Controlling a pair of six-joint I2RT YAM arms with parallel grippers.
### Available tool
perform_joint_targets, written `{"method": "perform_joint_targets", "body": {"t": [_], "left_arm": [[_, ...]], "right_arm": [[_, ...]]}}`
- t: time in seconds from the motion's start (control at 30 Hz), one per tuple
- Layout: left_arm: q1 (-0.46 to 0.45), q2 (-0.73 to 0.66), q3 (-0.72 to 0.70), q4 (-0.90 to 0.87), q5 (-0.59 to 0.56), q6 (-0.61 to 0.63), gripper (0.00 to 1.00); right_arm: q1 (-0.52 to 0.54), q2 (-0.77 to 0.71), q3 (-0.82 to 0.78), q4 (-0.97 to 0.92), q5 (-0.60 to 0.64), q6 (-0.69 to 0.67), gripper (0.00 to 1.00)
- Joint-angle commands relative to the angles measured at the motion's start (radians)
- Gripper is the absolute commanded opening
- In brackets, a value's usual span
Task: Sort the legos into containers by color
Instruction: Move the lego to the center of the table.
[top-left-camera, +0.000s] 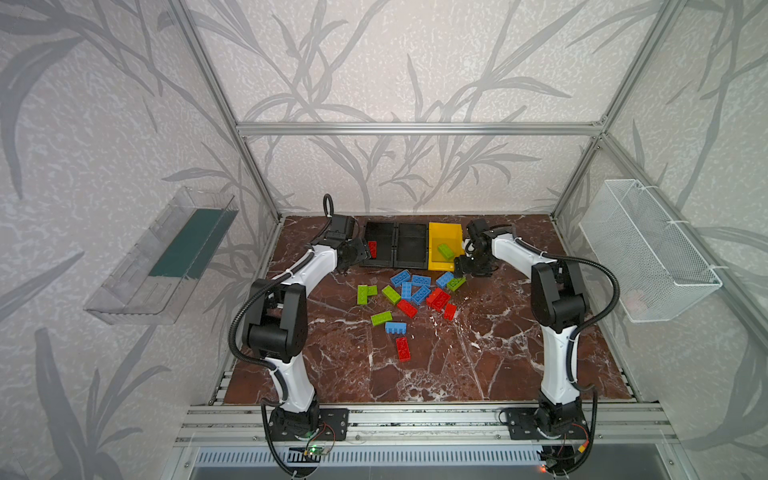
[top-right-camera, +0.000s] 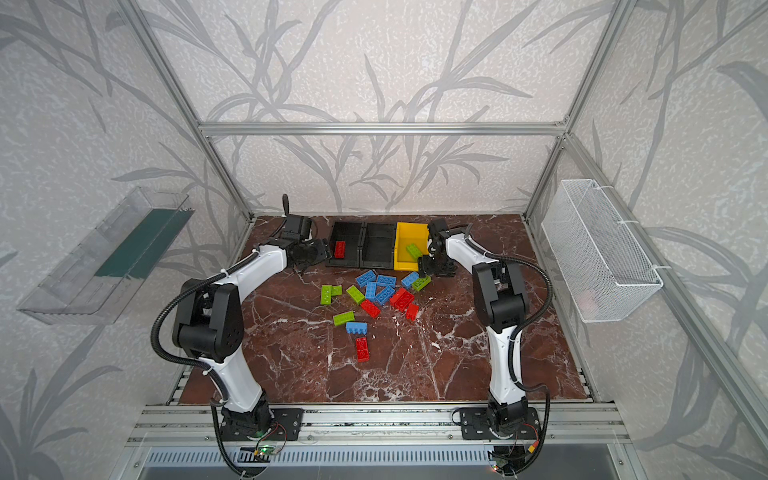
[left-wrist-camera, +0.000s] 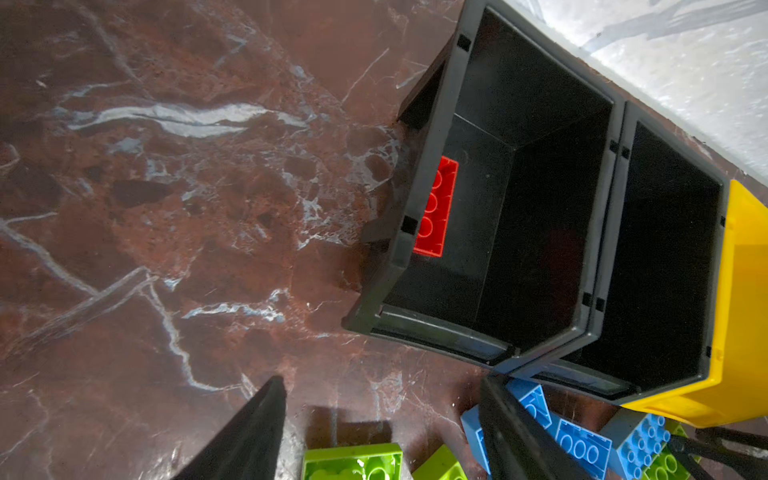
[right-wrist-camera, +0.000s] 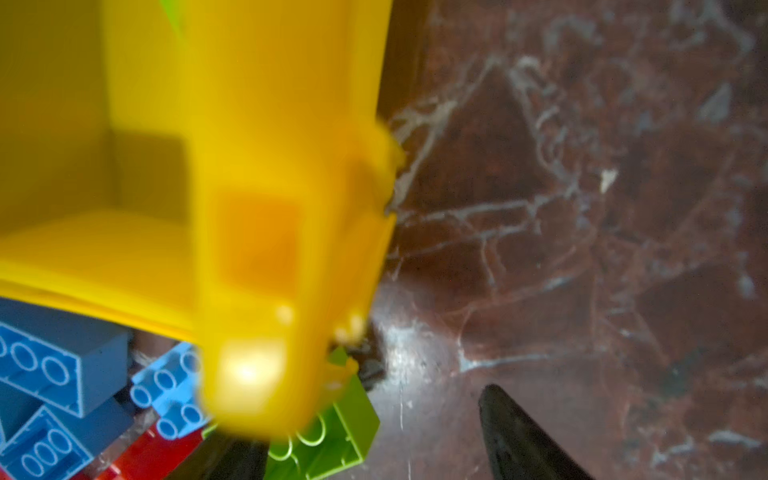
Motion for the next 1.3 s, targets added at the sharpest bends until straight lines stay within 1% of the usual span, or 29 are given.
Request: {"method": "perform_joint_targets", "body": {"t": [0.0,0.2,0.3,0.4,0.47,0.57,0.7,0.97,1.1,1.17,1.27], "left_arm": [[0.003,-0.033,-0.012,-0.017,-0.019,-0.019,0.74],[0.003,-0.053,-0.039,-0.035,-0.031,-0.015,0.74],[0.003,-0.062,-0.045,-0.042,-0.034,-0.010,0.74],[0.003,-0.068,-0.055,-0.044,-0.035,-0.007,0.74],[0.004,-0.070,-0.066,-0.041,-0.038,-0.010,0.74],[0.003,-0.068,-0.079,-0.034,-0.039,-0.007,0.74],[0.006,-0.060,-0.093,-0.020,-0.037,-0.011,0.74],[0.023,-0.070,-0.094,-0.007,-0.052,-0.012,0.74],[0.037,-0.086,-0.094,-0.006,-0.055,-0.013,0.74],[0.039,-0.098,-0.091,-0.011,-0.059,0.000,0.74],[0.043,-0.115,-0.097,-0.015,-0.077,0.017,0.74]], "right_arm": [[-0.003,0.044,0.059,-0.021,-0.046,-0.047,0.79],[0.009,0.086,0.094,-0.028,-0.103,-0.109,0.79],[0.030,0.085,0.110,-0.043,-0.056,-0.139,0.81],[0.033,0.077,0.103,-0.048,-0.059,-0.162,0.83],[0.041,0.073,0.103,-0.058,-0.032,-0.183,0.84],[0.044,0.074,0.108,-0.072,-0.042,-0.211,0.84],[0.058,0.077,0.105,-0.068,-0.063,-0.210,0.84],[0.146,0.117,0.160,-0.085,-0.063,-0.209,0.84],[0.185,0.153,0.204,-0.095,-0.041,-0.161,0.83],[0.188,0.129,0.185,-0.086,-0.015,-0.127,0.83],[0.204,0.045,0.113,-0.035,0.001,-0.088,0.83]]}}
